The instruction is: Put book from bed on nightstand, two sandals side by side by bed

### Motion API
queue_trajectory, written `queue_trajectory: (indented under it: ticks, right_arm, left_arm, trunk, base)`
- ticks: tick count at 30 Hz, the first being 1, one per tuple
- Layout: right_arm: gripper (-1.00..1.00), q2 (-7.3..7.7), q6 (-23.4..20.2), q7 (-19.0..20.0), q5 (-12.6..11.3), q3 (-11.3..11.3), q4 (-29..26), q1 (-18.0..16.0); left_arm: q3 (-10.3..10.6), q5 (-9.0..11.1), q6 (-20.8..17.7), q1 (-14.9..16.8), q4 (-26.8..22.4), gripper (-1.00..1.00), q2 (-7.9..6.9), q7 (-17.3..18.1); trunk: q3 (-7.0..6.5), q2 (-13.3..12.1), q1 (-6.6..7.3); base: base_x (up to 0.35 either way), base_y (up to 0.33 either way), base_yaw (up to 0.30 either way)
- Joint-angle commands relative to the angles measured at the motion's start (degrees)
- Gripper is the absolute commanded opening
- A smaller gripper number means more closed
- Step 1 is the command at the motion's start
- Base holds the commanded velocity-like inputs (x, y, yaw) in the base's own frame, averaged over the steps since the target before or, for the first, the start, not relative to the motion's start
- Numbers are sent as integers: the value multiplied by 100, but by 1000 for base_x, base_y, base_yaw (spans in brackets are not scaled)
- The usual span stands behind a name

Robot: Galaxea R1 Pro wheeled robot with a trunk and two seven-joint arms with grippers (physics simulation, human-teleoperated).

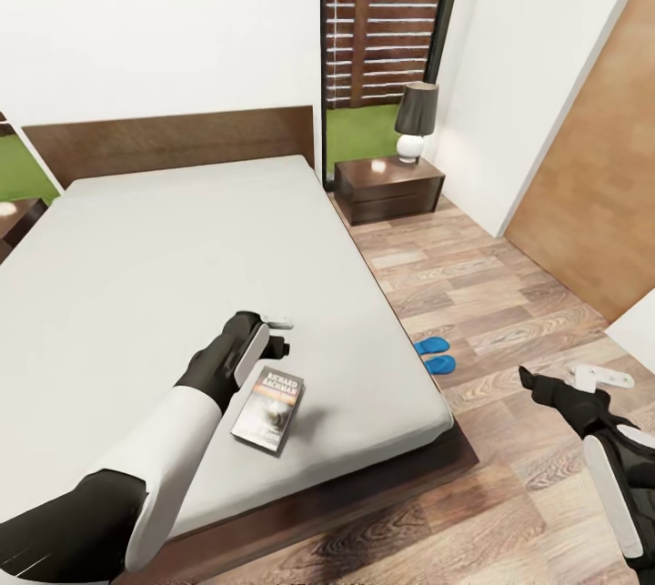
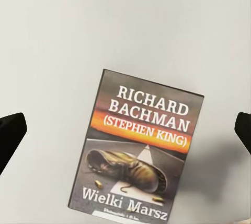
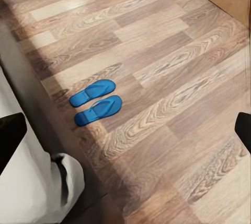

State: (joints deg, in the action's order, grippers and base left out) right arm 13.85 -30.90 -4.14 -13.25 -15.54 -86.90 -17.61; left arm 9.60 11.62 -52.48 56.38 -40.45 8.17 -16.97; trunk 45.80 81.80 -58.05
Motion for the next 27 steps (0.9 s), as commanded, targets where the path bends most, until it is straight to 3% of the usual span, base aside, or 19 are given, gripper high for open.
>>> queue_trajectory:
  ticks: [1,5,22,27]
  right_arm:
    - [100,3,107,-25,-59,-5,-27,53]
    - [100,2,811,57,-31,-36,-108,346]
    - [100,-10,1188,97,-20,-47,-153,465]
    - [100,-21,1231,97,-20,-45,-160,469]
  left_arm:
    - [17,60,-4,4,11,100,-4,-53]
    - [18,57,86,5,92,100,-2,-53]
    - [20,44,136,5,69,100,-11,-45]
    - [8,36,458,5,-261,100,-41,-50]
  trunk:
    - [32,44,-22]
    - [140,205,-110]
    - [600,887,-484]
    - [735,1087,-593]
  base:
    - [0,0,0]
    - [0,0,0]
    - [0,0,0]
    - [0,0,0]
